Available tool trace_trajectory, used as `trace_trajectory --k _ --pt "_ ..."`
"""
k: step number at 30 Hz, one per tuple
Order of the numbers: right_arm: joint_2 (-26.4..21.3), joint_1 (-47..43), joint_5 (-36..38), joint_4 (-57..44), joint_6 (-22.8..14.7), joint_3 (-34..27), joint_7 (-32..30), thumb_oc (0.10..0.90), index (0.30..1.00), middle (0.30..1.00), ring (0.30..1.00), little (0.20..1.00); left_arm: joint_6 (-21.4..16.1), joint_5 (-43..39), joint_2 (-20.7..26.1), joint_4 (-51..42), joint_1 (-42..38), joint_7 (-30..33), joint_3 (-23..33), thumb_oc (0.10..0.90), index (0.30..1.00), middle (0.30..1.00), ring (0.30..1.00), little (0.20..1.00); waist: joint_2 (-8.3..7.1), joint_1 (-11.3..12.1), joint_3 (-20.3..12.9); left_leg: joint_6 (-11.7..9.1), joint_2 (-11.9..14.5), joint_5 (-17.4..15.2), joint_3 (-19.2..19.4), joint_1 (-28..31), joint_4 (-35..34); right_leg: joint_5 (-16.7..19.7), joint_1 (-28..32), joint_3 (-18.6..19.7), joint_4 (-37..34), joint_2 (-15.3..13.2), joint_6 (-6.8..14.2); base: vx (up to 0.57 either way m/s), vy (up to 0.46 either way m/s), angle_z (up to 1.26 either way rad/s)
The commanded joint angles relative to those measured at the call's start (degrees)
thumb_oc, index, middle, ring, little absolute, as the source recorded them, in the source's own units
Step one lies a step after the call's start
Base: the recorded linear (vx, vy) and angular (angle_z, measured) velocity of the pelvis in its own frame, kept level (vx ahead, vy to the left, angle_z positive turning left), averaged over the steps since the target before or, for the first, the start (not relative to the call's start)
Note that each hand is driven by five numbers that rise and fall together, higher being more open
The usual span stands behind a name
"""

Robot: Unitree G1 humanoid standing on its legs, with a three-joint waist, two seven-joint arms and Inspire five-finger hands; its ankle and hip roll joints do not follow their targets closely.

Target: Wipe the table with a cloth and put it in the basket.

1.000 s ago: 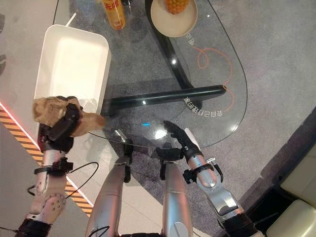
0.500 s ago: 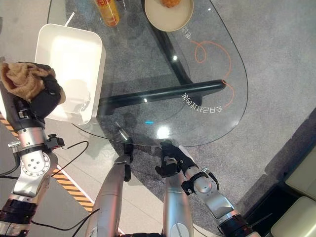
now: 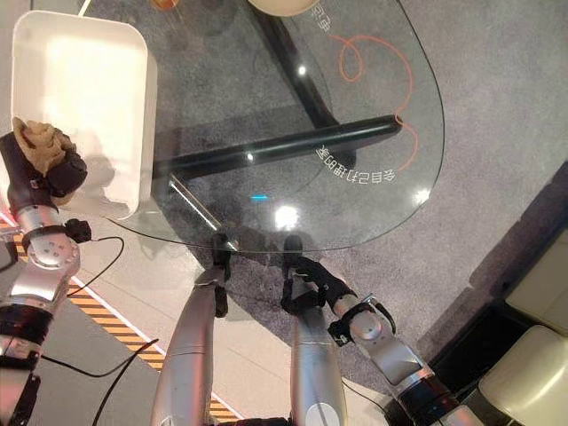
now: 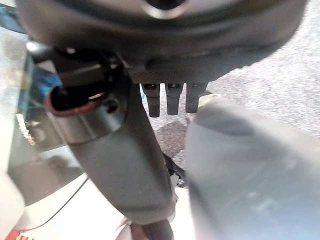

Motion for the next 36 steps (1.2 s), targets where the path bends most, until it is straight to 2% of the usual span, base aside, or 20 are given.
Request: trace_trajectory --k 1,11,17,19,21,23,24,25,26,36 --pt "-1.2 1.4 2.9 -3.1 -1.3 3.2 1.7 0.8 0.9 0.9 0.9 0.9 -3.5 3.3 8.0 -2.4 -6.0 2.4 2.0 0.1 0.3 0.3 0.3 0.2 -1.57 -0.7 -1.5 4.8 -1.8 -6.4 6.8 0.2 3.2 7.1 -1.2 -1.6 -8.2 3.4 0.2 -0.01 0.015 -0.05" --pt "-0.9 -1.5 5.7 -2.5 -1.0 6.1 0.7 0.8 0.9 0.9 0.9 0.9 -1.4 1.7 8.9 4.0 -16.1 3.0 -4.6 0.1 0.3 0.3 0.3 0.2 -3.31 -2.1 -1.5 4.7 -1.8 -6.7 6.8 -2.3 2.7 8.9 -3.6 -1.4 -9.9 3.9 0.9 0.0 0.005 0.0" --pt "-0.5 -2.7 6.8 -1.6 -1.8 7.0 0.1 0.8 0.9 0.9 0.9 0.9 -2.0 -0.2 9.0 6.9 -20.0 1.1 -7.3 0.1 0.3 0.3 0.3 0.2 -3.78 -2.6 -1.5 4.6 -2.0 -6.9 6.8 -3.0 2.6 9.6 -4.2 -1.5 -10.4 4.1 1.1 0.0 0.0 0.0" --pt "-0.4 -3.1 6.9 -1.2 -1.9 7.1 0.3 0.8 0.9 0.9 0.9 0.9 -0.7 -0.6 8.8 7.7 -20.8 0.1 -8.0 0.1 0.3 0.3 0.3 0.2 -3.84 -2.7 -1.5 4.6 -2.0 -6.9 6.9 -3.0 2.5 9.7 -4.2 -1.6 -10.6 4.1 1.2 0.0 0.0 0.0" --pt "0.1 -4.2 7.3 -0.5 -2.0 7.5 0.2 0.8 0.9 0.9 0.9 0.9 2.1 -0.8 8.4 10.3 -22.5 -2.2 -9.3 0.1 0.3 0.3 0.3 0.2 -4.07 -2.9 -1.5 4.5 -2.1 -7.0 6.8 -2.9 2.5 9.9 -4.2 -1.7 -10.8 4.1 1.2 0.0 -0.019 0.0" --pt "0.2 -4.6 7.4 -0.3 -2.1 7.6 0.0 0.8 0.9 0.9 0.9 0.9 2.9 -2.3 8.1 11.5 -22.8 -2.8 -9.5 0.229 0.411 0.411 0.411 0.329 -4.24 -2.9 -1.5 4.5 -2.2 -7.0 6.7 -2.9 2.5 10.0 -4.1 -1.7 -10.8 4.2 1.2 0.0 -0.019 0.0" --pt "0.2 -4.9 7.6 0.0 -2.3 7.9 -0.2 0.8 0.9 0.9 0.9 0.9 3.3 -3.1 7.9 12.4 -22.9 -3.8 -9.4 0.399 0.556 0.556 0.556 0.499 -4.38 -3.0 -1.5 4.5 -2.1 -7.0 6.8 -2.8 2.4 10.0 -4.1 -1.7 -10.9 4.2 1.3 0.0 -0.043 0.0" --pt "0.4 -5.2 7.8 0.3 -2.3 8.1 -0.3 0.8 0.9 0.9 0.9 0.9 3.4 -3.1 7.9 13.2 -22.9 -4.5 -9.4 0.657 0.778 0.778 0.778 0.757 -4.52 -3.0 -1.5 4.4 -2.1 -6.9 6.8 -2.7 2.3 10.1 -3.9 -1.7 -11.1 4.2 1.3 0.0 -0.053 -0.01" --pt "0.5 -5.5 7.8 0.4 -2.2 8.1 -0.5 0.8 0.9 0.9 0.9 0.9 3.3 -2.9 7.7 13.8 -22.7 -4.9 -9.3 0.8 0.9 0.9 0.9 0.9 -4.64 -3.1 -1.5 4.3 -2.1 -6.8 6.8 -2.6 2.2 10.1 -3.7 -1.8 -11.3 4.3 1.3 -0.01 -0.034 -0.02" --pt "-0.4 -5.1 8.2 -0.4 -2.3 7.0 0.0 0.8 0.9 0.9 0.9 0.9 2.4 -4.9 7.1 14.9 -20.8 -4.0 -7.9 0.8 0.9 0.9 0.9 0.9 -4.42 -3.2 -1.5 4.2 -2.2 -6.7 6.7 -2.2 1.9 9.6 -3.4 -1.8 -11.5 4.2 0.8 0.0 -0.003 -0.02"
